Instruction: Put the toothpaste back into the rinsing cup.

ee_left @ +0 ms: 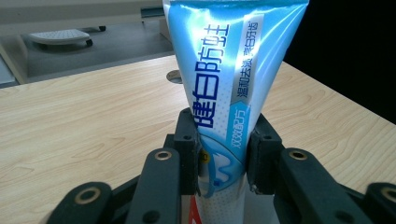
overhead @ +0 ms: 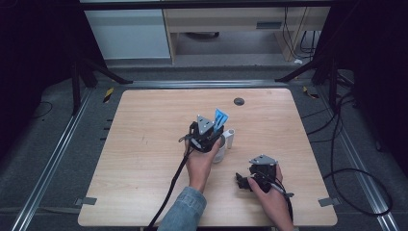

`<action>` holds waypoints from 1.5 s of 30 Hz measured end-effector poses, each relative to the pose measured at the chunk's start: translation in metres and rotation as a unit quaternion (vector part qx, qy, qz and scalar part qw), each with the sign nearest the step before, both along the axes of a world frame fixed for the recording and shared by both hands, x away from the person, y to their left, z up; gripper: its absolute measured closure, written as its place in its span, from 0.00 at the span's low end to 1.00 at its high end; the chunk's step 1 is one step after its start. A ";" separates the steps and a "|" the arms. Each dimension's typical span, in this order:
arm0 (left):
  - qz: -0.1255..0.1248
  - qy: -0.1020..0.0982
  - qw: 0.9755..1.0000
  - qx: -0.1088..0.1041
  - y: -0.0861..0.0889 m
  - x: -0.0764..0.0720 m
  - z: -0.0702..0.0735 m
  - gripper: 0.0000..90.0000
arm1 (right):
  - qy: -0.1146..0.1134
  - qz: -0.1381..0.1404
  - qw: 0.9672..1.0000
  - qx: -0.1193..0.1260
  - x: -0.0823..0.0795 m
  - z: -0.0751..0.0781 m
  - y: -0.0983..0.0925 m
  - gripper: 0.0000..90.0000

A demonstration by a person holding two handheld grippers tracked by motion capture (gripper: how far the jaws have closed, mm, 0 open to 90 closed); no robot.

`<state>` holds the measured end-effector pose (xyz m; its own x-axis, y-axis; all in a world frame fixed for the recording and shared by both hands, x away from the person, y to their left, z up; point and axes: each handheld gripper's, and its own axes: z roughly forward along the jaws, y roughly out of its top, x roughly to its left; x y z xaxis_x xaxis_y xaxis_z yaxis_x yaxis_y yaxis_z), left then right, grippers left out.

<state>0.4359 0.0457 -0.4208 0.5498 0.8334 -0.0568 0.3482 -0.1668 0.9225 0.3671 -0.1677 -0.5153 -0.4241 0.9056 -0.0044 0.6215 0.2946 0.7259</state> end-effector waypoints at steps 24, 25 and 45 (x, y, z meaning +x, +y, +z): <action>-0.001 -0.005 1.000 0.001 -0.002 0.001 0.000 0.65 | 0.000 0.000 1.000 0.000 0.000 0.000 0.000 0.01; 0.000 -0.005 1.000 0.002 -0.002 0.001 0.000 0.64 | 0.000 0.000 1.000 0.000 0.000 0.000 0.000 0.01; 0.001 -0.006 1.000 0.012 -0.005 0.003 -0.001 0.37 | 0.000 0.000 1.000 0.000 0.000 0.000 0.000 0.01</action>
